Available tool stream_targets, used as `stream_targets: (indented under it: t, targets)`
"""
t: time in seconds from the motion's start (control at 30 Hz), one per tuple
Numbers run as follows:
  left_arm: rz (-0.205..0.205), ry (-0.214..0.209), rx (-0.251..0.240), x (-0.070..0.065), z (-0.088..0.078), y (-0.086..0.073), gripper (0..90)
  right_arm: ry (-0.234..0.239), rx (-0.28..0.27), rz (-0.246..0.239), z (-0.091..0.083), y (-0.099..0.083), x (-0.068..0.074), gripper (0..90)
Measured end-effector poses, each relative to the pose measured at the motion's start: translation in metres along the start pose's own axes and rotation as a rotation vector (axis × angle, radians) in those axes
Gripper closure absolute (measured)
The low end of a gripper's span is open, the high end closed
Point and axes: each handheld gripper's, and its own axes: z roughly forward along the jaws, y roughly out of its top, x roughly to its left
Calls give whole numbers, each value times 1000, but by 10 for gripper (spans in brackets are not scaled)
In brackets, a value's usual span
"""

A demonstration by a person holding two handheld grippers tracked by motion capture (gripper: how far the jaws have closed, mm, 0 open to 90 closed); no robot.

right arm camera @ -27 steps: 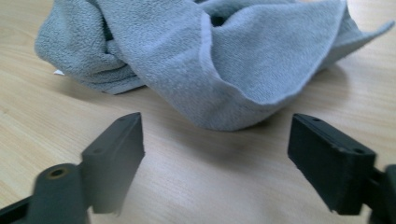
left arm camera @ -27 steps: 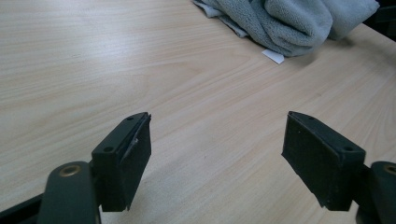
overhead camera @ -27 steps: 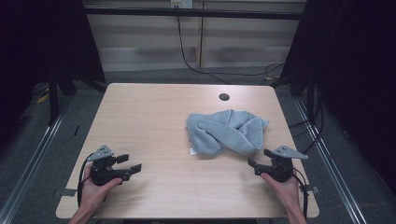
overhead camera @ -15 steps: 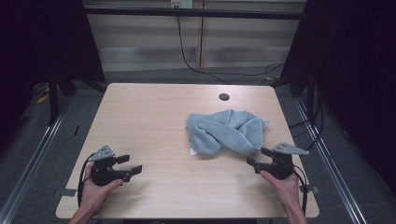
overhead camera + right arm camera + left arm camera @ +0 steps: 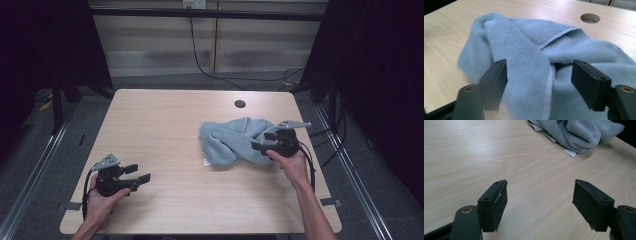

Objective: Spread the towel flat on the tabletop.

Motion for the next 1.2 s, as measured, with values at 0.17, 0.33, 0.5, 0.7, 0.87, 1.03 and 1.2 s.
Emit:
stream_targets:
  t: [0.17, 0.33, 0.5, 0.7, 0.87, 1.03, 1.2]
  targets:
    - [5, -1, -14, -1, -2, 0, 260, 23, 105, -3, 37, -1, -10, 244]
    - [20, 8, -12, -1, -3, 0, 257, 31, 169, 40, 64, -28, -13, 309]
    - [32, 10, -10, -2, -2, 0, 260, 33, 185, 26, 61, -29, -7, 532]
    - [46, 0, -3, -4, -1, 0, 264, 103, 140, 41, 61, -41, 27, 656]
    - [45, -20, -1, -7, -1, 0, 284, 127, 120, 35, 67, -44, 57, 667]
    - [66, -104, 3, -23, 7, 3, 346, 171, 133, 0, 71, -43, 90, 675]
    - [84, -155, 25, -37, 17, 4, 357, 238, 140, -35, 75, -41, 120, 677]
